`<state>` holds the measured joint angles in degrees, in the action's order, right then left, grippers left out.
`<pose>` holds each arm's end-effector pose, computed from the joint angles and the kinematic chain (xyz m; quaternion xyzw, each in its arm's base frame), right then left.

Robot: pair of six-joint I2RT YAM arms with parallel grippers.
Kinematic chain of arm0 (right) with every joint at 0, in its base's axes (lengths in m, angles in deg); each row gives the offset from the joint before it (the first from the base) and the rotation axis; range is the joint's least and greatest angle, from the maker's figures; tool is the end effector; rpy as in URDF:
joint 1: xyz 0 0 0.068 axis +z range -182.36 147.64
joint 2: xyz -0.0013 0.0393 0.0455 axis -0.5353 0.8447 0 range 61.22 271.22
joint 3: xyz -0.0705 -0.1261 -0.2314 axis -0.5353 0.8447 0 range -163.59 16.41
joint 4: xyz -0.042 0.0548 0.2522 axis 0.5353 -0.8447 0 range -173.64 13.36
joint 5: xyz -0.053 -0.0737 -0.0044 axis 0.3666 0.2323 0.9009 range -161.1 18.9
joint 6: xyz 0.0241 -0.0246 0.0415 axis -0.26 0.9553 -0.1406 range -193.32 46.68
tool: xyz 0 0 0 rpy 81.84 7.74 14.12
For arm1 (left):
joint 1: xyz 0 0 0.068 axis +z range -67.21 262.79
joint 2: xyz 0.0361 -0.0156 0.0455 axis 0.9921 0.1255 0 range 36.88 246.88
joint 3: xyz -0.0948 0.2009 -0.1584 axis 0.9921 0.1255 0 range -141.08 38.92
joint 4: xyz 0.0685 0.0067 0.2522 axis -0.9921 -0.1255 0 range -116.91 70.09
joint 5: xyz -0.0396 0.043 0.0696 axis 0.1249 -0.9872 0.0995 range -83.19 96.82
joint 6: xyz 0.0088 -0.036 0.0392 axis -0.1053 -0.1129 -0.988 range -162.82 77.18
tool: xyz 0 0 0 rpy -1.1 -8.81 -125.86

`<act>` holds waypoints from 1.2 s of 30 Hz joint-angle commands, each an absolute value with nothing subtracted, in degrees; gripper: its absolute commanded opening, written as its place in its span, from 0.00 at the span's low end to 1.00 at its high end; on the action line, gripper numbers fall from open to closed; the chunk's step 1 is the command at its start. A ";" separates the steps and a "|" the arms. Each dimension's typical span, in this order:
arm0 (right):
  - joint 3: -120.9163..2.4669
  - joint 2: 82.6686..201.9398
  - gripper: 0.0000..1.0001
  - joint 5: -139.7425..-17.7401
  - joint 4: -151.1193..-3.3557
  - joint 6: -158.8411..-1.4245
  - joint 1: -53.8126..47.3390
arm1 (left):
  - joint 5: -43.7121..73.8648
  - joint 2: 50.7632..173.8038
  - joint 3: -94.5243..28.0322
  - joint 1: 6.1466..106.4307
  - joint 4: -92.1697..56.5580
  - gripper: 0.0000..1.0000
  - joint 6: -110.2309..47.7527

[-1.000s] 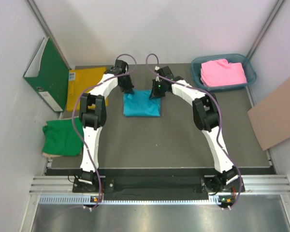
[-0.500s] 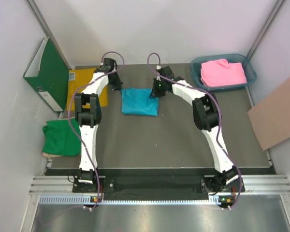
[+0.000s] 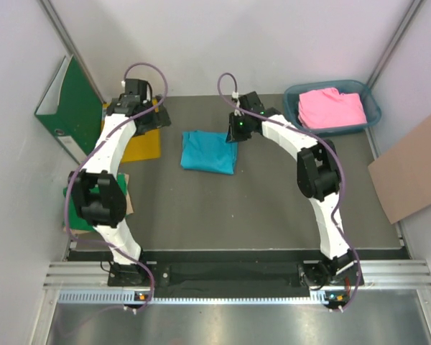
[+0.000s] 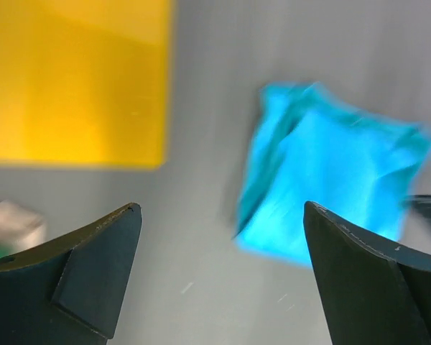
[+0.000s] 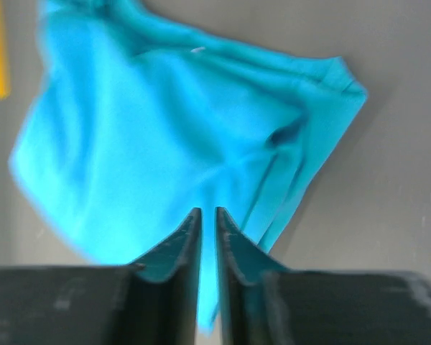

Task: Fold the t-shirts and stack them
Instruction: Smooth out wrinkles on the folded tshirt, then put the neatly folded tshirt into the corner of the board with the left arm

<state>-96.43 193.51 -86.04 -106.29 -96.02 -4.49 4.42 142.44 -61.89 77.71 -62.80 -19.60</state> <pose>0.4550 0.2510 0.2019 -0.0873 0.9260 0.2581 0.2612 0.4122 -0.0352 0.3263 -0.1544 0.9194 -0.0694 0.3550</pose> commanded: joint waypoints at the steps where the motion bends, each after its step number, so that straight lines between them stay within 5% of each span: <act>1: -93.74 182.87 0.18 -85.78 -109.77 -89.94 -1.52 | -4.26 136.73 -52.51 77.87 -71.75 0.99 -23.83; 10: -81.69 176.19 0.25 -86.30 -109.25 -89.22 2.61 | -21.04 137.51 -40.54 77.78 -90.91 0.99 -12.24; 19: -79.74 175.13 0.25 -87.01 -109.60 -88.70 2.97 | -34.05 139.18 -31.74 77.87 -92.24 0.99 -3.62; 36: -84.49 176.01 0.27 -88.41 -113.03 -87.64 2.70 | -30.72 150.51 -27.96 89.46 -80.38 0.95 -8.27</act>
<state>-81.98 177.67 -87.53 -112.70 -88.41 2.97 -33.15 147.00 -28.28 85.49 -88.14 -6.83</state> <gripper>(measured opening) 0.257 0.980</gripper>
